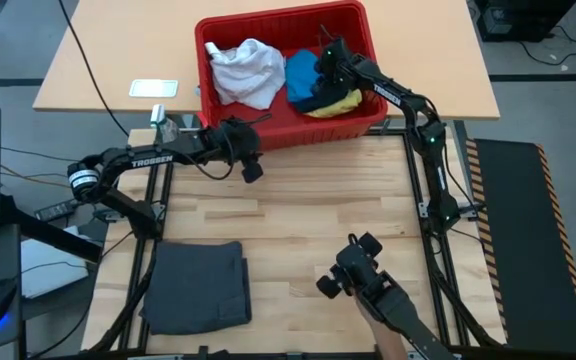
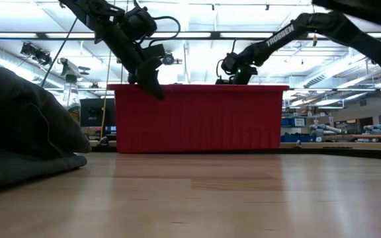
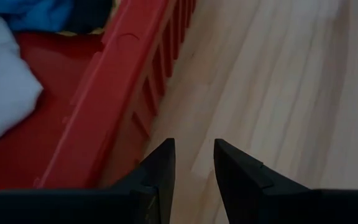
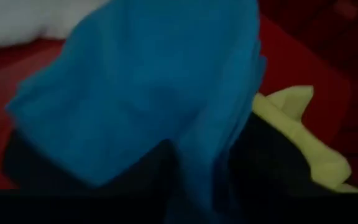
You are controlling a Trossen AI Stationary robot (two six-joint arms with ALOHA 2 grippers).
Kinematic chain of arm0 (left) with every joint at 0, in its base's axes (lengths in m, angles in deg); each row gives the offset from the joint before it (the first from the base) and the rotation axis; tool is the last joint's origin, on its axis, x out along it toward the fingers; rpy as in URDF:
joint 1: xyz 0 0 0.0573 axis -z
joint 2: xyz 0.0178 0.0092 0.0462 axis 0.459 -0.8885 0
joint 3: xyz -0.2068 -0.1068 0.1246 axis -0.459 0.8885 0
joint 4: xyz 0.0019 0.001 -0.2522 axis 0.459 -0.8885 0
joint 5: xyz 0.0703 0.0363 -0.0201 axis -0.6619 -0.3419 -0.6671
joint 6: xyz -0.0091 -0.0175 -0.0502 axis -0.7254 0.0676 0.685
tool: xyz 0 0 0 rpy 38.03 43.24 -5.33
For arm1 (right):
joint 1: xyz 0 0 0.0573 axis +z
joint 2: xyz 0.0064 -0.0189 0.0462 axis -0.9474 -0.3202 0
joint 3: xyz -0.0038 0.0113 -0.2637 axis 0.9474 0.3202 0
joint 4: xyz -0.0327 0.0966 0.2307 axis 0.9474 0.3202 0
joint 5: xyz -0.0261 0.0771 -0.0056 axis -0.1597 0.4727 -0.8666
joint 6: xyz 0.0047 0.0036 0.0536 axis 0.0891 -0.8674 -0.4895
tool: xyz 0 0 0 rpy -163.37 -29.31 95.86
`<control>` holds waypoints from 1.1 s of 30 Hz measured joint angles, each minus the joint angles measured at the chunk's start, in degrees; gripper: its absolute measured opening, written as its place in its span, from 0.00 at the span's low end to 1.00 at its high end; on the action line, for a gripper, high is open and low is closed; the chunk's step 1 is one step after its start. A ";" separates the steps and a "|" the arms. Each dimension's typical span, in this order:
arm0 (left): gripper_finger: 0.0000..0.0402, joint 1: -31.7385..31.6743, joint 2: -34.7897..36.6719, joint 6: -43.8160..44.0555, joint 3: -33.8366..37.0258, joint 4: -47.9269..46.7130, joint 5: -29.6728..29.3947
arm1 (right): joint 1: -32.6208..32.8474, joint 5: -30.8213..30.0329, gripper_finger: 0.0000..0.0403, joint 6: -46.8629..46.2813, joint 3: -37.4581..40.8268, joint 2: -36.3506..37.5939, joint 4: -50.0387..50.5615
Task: Fold laundry
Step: Remove the light blue shorts from the red bin
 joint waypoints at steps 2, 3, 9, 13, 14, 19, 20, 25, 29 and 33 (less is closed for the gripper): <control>0.29 0.11 0.00 0.91 0.00 0.67 -1.53 | 0.14 2.12 0.17 0.83 0.02 1.25 1.81; 0.29 0.21 0.00 1.78 0.00 1.15 -2.80 | 0.24 3.80 0.09 1.27 0.02 2.15 2.59; 0.29 2.39 0.14 4.59 0.25 4.03 -11.47 | 2.16 10.66 0.08 -3.66 0.02 8.87 4.91; 0.29 4.36 1.62 3.88 0.68 7.74 -17.04 | 4.54 18.65 0.03 -3.46 0.01 13.39 6.89; 0.29 4.67 2.36 3.77 0.70 9.26 -18.30 | 5.29 20.69 0.02 -3.28 0.02 14.45 7.06; 0.31 4.87 4.21 1.50 0.44 17.70 -19.43 | 9.89 30.05 0.03 -1.17 0.02 19.46 7.14; 0.33 4.94 4.15 0.57 0.44 19.18 -19.51 | 11.04 31.87 0.03 -0.86 0.02 20.42 7.17; 0.45 7.33 4.24 -2.80 0.42 23.77 -19.67 | 18.22 33.40 0.03 -0.03 0.00 23.37 7.85; 0.56 10.06 4.26 -5.11 0.36 26.69 -20.32 | 23.73 32.85 0.03 0.12 0.00 24.43 8.47; 0.65 13.48 4.26 -5.68 0.30 28.55 -27.63 | 28.98 32.65 0.03 0.22 0.49 24.98 12.65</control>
